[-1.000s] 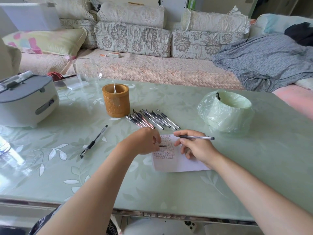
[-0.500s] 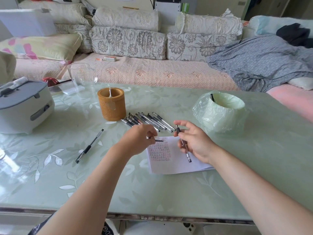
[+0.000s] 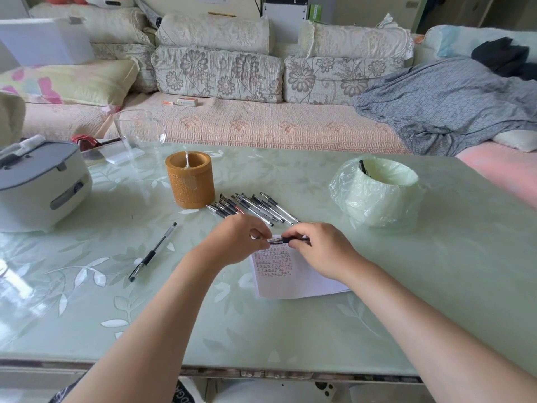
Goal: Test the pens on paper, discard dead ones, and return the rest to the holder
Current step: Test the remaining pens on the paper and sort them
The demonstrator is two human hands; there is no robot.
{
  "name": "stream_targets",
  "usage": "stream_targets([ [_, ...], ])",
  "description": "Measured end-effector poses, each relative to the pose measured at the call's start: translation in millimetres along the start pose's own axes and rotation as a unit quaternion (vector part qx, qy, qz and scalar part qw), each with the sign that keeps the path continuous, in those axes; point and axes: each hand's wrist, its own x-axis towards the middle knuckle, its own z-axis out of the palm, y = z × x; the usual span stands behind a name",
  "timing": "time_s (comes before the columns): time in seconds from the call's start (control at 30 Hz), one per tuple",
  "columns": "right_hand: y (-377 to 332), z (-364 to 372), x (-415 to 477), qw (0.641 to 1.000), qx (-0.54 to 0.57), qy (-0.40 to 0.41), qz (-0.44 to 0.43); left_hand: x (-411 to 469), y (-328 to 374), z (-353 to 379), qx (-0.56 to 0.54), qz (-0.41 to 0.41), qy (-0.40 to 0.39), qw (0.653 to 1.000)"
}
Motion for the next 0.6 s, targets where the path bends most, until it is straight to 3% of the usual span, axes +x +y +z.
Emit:
stream_targets([
  [0.13,-2.8,5.6,-2.1,0.998,-0.036,-0.01,-0.041,-2.8,9.0,1.0,-0.082,-0.015,-0.023,0.996],
  [0.33,-8.9,8.4,-9.2,0.968,-0.232,0.021,-0.09,-8.5,24.6,4.3,-0.164,-0.084,-0.083,0.979],
  [0.6,-14.1,11.3,-12.2,0.961,-0.26,0.048,-0.081,-15.1,30.7,6.2,-0.223,-0.141,-0.12,0.957],
])
